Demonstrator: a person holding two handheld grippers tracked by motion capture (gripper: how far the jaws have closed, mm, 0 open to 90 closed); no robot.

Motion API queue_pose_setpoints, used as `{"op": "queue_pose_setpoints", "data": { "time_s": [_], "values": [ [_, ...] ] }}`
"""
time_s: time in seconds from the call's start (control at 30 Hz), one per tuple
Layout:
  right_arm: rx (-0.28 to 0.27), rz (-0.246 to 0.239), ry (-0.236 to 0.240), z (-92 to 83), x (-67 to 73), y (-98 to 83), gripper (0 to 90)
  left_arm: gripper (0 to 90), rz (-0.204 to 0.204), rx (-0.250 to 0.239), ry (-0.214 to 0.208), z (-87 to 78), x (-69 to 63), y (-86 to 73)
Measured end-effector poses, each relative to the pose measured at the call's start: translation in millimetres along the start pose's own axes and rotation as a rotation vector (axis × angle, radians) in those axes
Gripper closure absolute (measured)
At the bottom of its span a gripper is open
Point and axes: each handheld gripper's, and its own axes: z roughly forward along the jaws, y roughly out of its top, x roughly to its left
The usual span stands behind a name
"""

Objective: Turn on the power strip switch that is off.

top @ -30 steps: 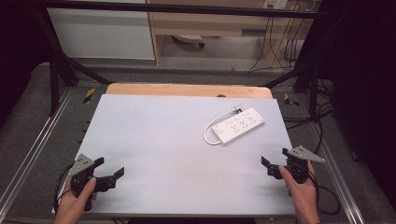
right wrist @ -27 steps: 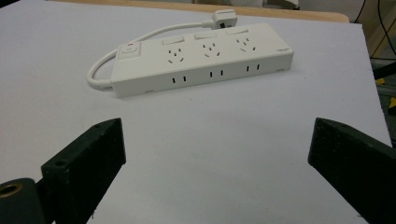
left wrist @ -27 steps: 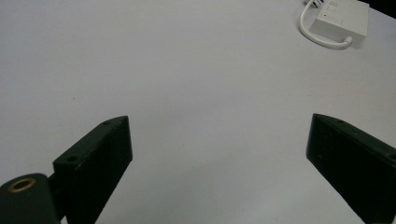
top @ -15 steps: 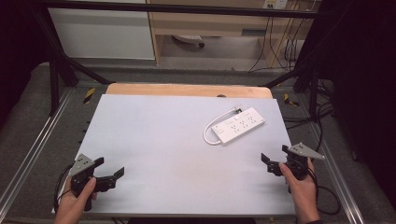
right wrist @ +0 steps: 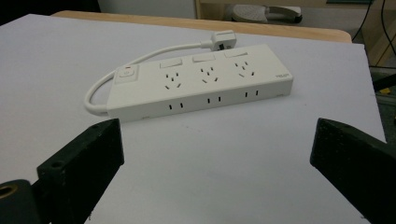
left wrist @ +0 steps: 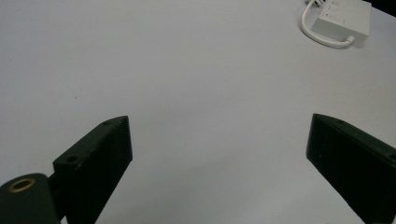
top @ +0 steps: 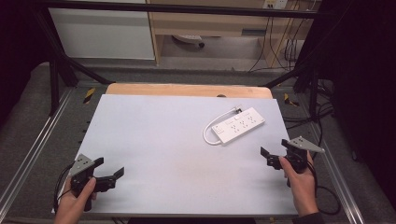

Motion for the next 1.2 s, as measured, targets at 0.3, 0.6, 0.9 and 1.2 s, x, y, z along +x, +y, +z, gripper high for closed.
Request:
{"op": "queue_pose_setpoints", "data": {
  "time_s": [0.3, 0.6, 0.9, 1.2],
  "values": [
    [0.002, -0.011, 0.019, 6.5, 4.0, 12.2, 3.3, 6.9, -0.002, 0.002, -0.001, 0.2, 0.2, -0.5],
    [-0.005, -0.014, 0.027, 11.6, 6.1, 24.7, 3.2, 6.9, -0.001, 0.007, -0.001, 0.5, 0.1, -0.8],
    [-0.007, -0.04, 0.031, 16.0, 10.2, 37.0, 2.9, 6.8, -0.002, 0.008, 0.0, 0.7, 0.2, -0.8],
    [0.009, -0.049, 0.024, 21.9, 11.5, 46.9, 2.8, 6.9, 0.001, 0.01, 0.001, 1.2, 0.4, -0.9]
  ]
}}
